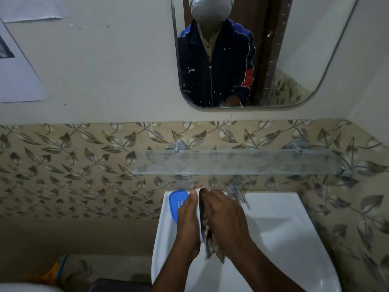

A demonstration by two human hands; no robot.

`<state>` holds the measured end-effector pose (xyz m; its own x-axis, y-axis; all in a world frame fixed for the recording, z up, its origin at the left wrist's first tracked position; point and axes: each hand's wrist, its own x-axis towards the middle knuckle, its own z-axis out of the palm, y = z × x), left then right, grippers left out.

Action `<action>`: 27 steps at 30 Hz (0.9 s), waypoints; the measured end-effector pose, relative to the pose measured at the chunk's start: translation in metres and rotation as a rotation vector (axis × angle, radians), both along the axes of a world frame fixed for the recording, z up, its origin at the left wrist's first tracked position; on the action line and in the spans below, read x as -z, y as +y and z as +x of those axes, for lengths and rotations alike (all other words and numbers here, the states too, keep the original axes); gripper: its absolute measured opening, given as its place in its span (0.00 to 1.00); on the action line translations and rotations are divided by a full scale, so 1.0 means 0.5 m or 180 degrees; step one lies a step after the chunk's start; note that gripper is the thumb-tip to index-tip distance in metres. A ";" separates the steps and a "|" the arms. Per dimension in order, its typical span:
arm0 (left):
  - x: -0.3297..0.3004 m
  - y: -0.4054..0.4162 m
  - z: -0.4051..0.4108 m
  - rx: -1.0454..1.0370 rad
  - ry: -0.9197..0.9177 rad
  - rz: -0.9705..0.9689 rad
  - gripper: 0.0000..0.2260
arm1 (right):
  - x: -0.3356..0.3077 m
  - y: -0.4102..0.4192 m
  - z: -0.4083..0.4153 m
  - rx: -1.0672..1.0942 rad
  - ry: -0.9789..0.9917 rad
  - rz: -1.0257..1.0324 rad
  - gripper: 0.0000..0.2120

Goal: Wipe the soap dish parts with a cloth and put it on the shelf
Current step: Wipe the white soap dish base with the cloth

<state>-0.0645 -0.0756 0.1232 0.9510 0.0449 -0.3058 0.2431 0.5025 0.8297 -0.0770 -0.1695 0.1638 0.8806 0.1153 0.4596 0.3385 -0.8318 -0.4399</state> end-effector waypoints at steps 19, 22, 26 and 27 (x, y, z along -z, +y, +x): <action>-0.020 -0.028 -0.028 -0.0148 0.0045 0.0000 0.34 | -0.061 -0.003 0.003 0.0232 0.0946 -0.0235 0.11; -0.029 -0.026 -0.024 -0.0125 0.0133 -0.0005 0.33 | -0.044 -0.007 -0.025 0.0324 0.0743 -0.0082 0.11; -0.026 -0.009 -0.011 -0.0203 0.0148 -0.0118 0.35 | -0.028 -0.017 -0.052 0.0095 0.1524 -0.0324 0.11; -0.023 -0.010 -0.012 -0.0151 0.0153 -0.0125 0.37 | -0.035 -0.023 -0.044 0.0150 0.1520 -0.0152 0.11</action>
